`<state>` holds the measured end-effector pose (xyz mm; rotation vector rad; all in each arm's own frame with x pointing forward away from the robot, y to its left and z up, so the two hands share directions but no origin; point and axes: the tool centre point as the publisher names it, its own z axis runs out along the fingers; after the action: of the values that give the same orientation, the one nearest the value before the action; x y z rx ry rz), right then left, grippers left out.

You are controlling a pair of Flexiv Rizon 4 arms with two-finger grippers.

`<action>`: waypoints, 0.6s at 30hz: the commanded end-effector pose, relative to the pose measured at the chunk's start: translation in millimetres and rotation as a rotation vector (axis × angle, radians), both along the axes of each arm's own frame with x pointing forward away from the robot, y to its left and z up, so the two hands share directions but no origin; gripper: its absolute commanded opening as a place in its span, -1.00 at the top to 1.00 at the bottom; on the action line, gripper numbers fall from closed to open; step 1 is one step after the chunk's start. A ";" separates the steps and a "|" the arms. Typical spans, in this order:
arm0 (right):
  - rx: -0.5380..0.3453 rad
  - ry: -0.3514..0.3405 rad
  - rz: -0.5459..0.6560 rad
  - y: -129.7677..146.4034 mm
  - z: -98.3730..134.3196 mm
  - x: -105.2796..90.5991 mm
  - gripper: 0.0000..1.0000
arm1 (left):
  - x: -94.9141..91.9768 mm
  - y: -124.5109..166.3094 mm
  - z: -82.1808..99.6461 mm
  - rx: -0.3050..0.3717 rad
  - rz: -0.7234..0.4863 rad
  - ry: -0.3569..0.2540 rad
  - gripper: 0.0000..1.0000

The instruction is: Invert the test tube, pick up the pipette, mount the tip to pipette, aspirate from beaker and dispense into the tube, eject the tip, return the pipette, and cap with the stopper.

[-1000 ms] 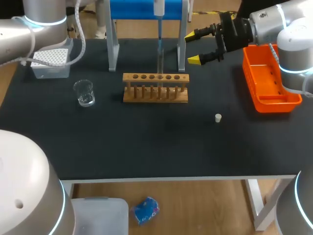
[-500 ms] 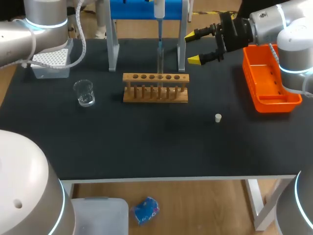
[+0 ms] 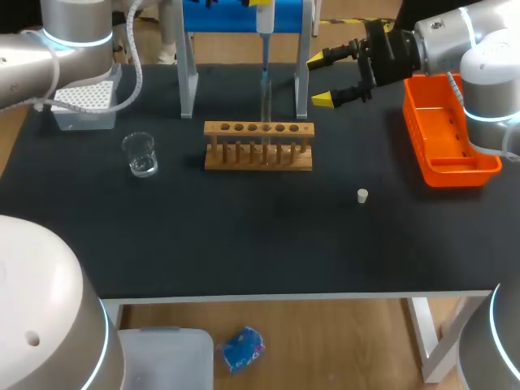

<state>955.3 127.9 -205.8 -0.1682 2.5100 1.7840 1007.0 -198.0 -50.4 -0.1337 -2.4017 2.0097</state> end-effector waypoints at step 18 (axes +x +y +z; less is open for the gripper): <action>0.000 -0.001 0.000 -0.8 0.2 -0.6 -1.00 | -3.8 -3.8 -5.4 0.037 0.003 -0.017 1.00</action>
<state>955.3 127.9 -205.8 -0.1682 2.5100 1.7840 1002.9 -201.2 -57.7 -0.1482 -2.4451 1.9777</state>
